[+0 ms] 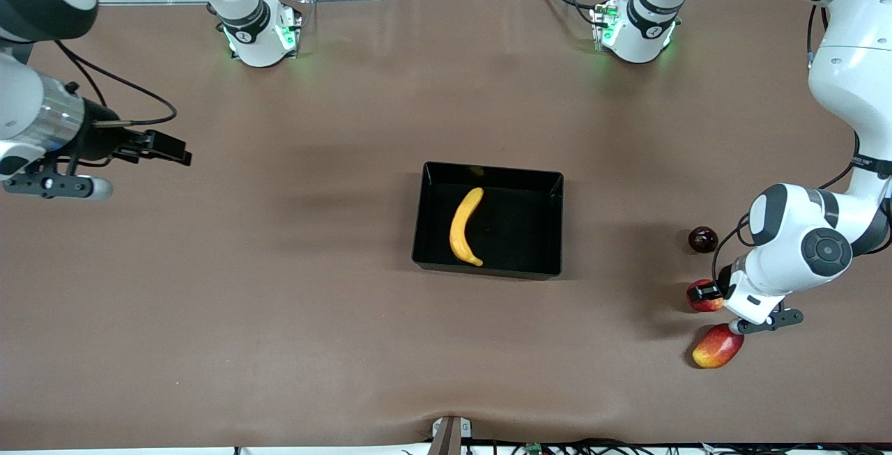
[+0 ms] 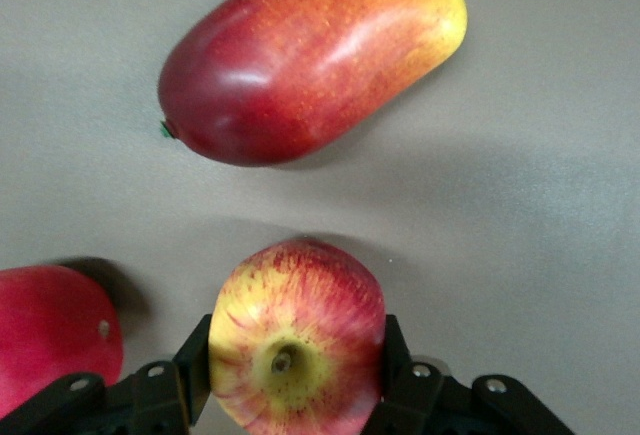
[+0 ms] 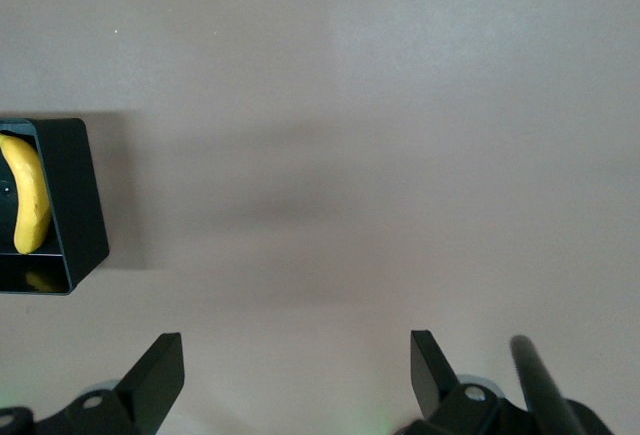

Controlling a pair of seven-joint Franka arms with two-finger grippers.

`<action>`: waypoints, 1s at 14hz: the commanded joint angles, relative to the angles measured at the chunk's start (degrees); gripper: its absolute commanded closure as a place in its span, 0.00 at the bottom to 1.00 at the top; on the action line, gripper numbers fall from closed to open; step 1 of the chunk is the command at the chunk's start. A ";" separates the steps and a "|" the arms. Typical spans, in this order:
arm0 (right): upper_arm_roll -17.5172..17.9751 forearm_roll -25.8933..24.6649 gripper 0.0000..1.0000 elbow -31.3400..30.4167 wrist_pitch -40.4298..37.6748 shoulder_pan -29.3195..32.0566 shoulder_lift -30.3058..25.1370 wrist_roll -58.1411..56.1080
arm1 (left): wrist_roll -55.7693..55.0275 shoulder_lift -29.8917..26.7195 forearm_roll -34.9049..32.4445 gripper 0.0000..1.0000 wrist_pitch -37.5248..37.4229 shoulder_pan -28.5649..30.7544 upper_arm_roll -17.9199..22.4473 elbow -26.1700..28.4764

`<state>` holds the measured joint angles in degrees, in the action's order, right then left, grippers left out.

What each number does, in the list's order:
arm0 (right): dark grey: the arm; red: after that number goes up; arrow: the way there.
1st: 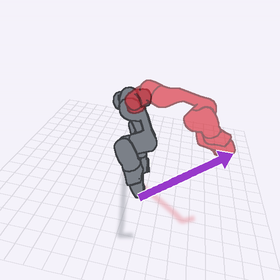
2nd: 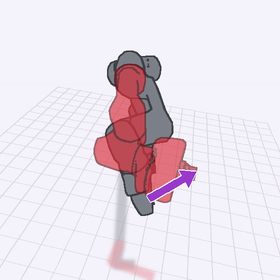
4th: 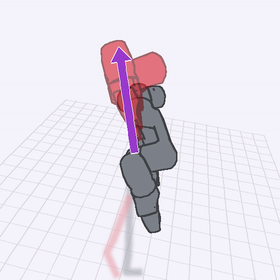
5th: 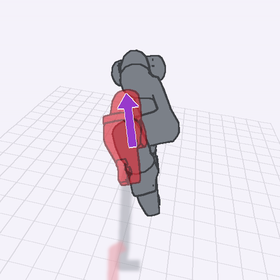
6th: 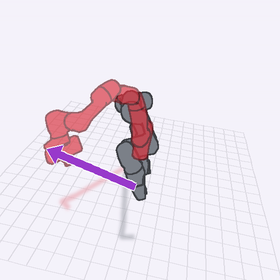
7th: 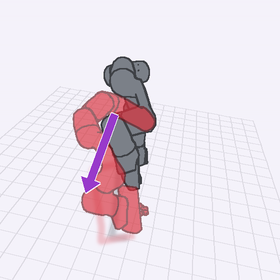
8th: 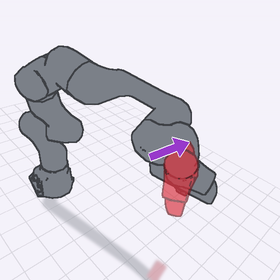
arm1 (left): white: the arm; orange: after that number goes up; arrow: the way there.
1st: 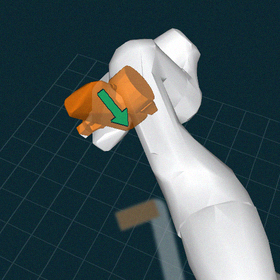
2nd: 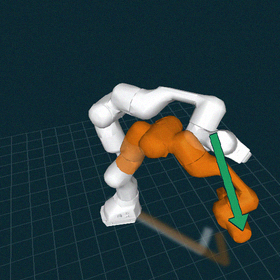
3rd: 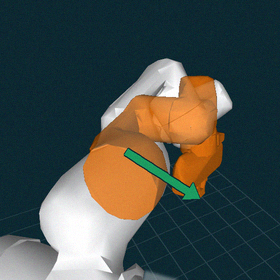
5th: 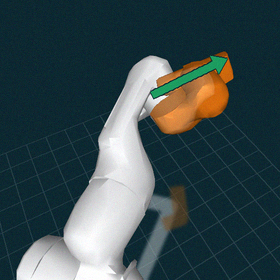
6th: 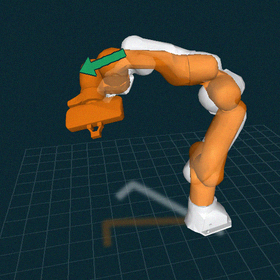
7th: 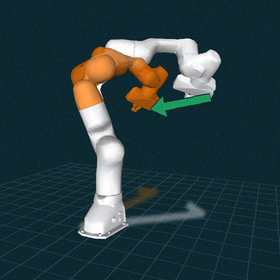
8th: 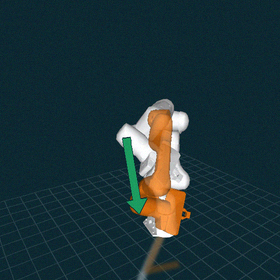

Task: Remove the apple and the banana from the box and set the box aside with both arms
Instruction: 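Carry the apple beside the plum and mango, open the left gripper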

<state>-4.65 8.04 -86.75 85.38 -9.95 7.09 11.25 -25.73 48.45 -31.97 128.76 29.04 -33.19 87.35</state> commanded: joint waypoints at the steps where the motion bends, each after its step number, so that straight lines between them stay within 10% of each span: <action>1: -0.27 2.23 0.00 -0.17 0.40 -0.42 0.03 1.75 | -0.28 0.95 0.59 0.68 0.61 0.15 -0.65 -0.78; 3: -0.27 3.21 0.00 -0.08 0.40 -0.34 0.47 1.76 | -0.19 0.51 0.59 0.00 0.70 0.14 -0.74 -0.61; 10: -0.27 3.47 0.00 -0.08 1.11 -0.95 0.64 2.11 | 0.69 -7.04 0.59 0.00 -8.23 0.58 -6.26 0.62; 14: -0.27 3.48 0.00 -0.08 1.98 -1.92 0.73 3.50 | -8.51 -7.93 0.50 0.00 -19.58 0.24 -16.26 0.71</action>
<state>-4.65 10.74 -86.76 86.71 -10.98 7.89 12.65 -29.42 41.75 -31.70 113.37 29.16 -45.06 86.98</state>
